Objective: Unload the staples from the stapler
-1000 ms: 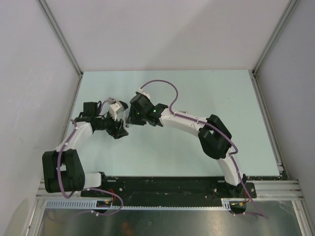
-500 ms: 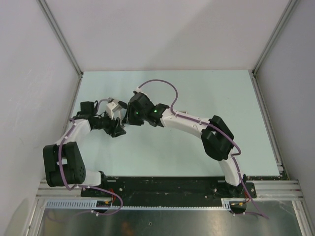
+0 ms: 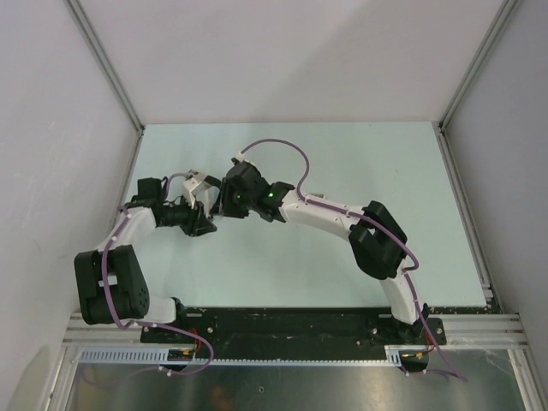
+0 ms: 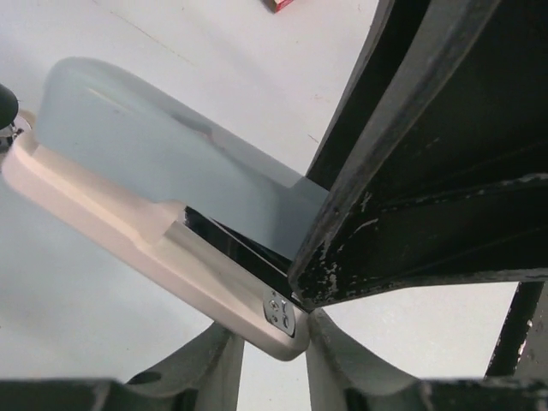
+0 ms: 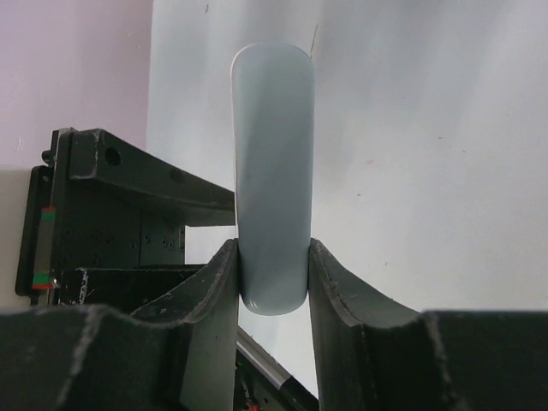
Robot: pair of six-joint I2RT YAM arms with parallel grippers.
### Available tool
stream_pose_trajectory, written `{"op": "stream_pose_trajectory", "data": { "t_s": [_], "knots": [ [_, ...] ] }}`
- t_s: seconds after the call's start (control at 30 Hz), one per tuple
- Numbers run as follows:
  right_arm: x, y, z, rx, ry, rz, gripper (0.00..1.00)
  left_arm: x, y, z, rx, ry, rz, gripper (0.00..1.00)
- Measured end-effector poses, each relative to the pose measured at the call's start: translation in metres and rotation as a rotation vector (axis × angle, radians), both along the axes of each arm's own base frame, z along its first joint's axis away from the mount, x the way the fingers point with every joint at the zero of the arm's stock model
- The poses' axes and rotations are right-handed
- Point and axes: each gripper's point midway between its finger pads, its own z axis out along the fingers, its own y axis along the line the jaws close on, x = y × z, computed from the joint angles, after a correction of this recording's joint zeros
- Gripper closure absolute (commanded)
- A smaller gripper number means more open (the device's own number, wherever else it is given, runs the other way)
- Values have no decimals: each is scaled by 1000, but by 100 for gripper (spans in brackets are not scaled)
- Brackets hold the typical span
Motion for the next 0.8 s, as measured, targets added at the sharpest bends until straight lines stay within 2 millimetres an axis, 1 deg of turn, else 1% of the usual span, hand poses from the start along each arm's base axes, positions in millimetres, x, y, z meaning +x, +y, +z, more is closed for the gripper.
{"op": "stream_pose_trajectory", "data": {
  "t_s": [0.13,0.23,0.37,0.5,0.6,0.67,0.73,0.8],
  "knots": [
    [-1,1,1,4,-2,11,100,-2,0,2,4,-15,-7,74],
    [-5,2,-2,2,0,34,100,-3,3,-2,29,-30,-8,79],
    [-13,1,-15,-1,8,68,100,-11,7,-15,69,-21,-17,88],
    [-21,-3,-24,3,8,101,100,-16,11,-22,101,-15,-28,94],
    [-28,-12,-31,-24,12,128,100,-12,24,-28,167,-32,-13,97],
    [-33,-17,-37,-39,24,146,100,-7,36,-31,222,-57,2,99],
    [-34,-21,-41,-62,22,155,100,-6,42,-33,258,-70,4,100],
    [-38,-28,-51,-95,32,165,100,-5,47,-33,296,-95,2,100]
  ]
}}
